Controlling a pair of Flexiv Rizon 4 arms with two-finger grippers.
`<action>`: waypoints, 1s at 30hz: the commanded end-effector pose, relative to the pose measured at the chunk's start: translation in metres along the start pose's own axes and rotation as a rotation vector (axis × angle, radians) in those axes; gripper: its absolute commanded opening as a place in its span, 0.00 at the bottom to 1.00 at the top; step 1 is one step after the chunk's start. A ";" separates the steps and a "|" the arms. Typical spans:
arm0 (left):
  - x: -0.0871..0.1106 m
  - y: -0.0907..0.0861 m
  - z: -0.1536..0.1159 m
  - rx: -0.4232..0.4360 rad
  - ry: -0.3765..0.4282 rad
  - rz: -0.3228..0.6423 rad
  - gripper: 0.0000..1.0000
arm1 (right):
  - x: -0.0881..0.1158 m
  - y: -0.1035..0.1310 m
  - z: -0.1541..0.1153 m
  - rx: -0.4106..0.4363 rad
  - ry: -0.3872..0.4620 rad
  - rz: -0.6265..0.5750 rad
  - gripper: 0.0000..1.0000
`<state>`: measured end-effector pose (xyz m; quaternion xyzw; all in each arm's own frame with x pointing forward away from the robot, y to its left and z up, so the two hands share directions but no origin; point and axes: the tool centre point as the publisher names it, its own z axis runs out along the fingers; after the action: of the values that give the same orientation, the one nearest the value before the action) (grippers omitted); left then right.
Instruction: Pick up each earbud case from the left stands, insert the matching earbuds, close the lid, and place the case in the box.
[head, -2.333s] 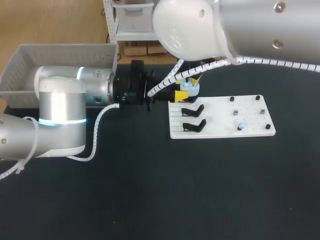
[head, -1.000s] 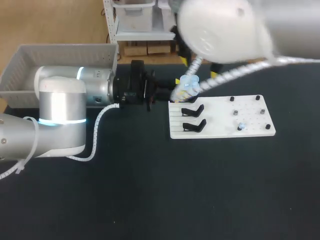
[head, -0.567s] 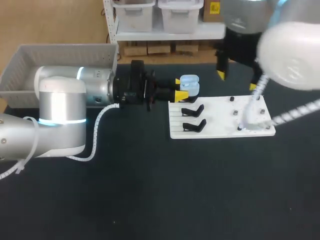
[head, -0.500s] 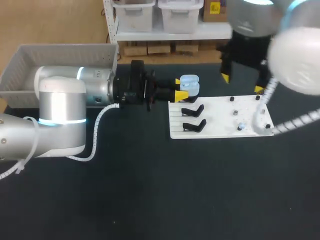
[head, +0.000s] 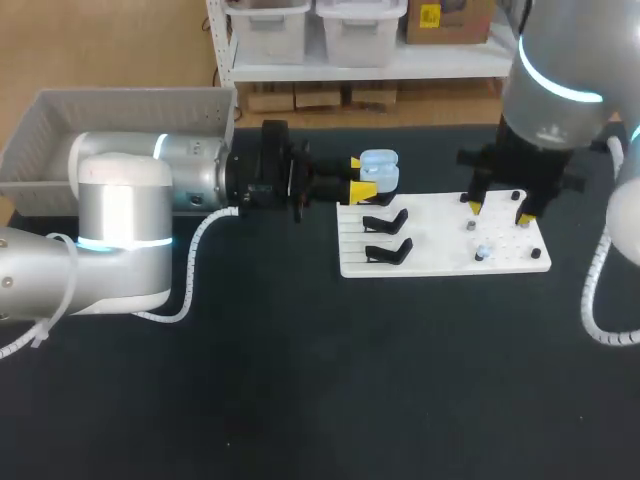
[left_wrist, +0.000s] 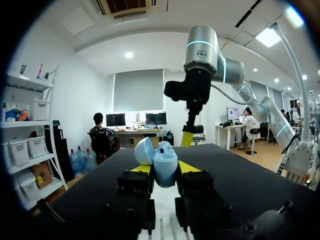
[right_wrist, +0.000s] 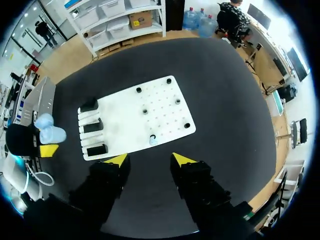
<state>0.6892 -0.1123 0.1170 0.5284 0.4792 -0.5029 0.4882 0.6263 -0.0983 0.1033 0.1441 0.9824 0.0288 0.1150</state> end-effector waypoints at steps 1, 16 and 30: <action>0.001 -0.001 0.000 -0.005 -0.001 0.003 0.00 | -0.002 0.002 0.027 0.006 0.017 -0.014 0.53; 0.001 -0.001 0.000 -0.005 -0.001 0.003 0.00 | 0.002 -0.004 0.062 0.051 0.020 0.001 0.48; 0.001 -0.001 0.000 -0.005 -0.001 0.003 0.00 | 0.005 -0.011 0.075 0.069 0.000 0.053 0.40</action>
<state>0.6892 -0.1123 0.1170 0.5283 0.4792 -0.5029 0.4882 0.6374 -0.1049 0.0301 0.1729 0.9794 -0.0034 0.1047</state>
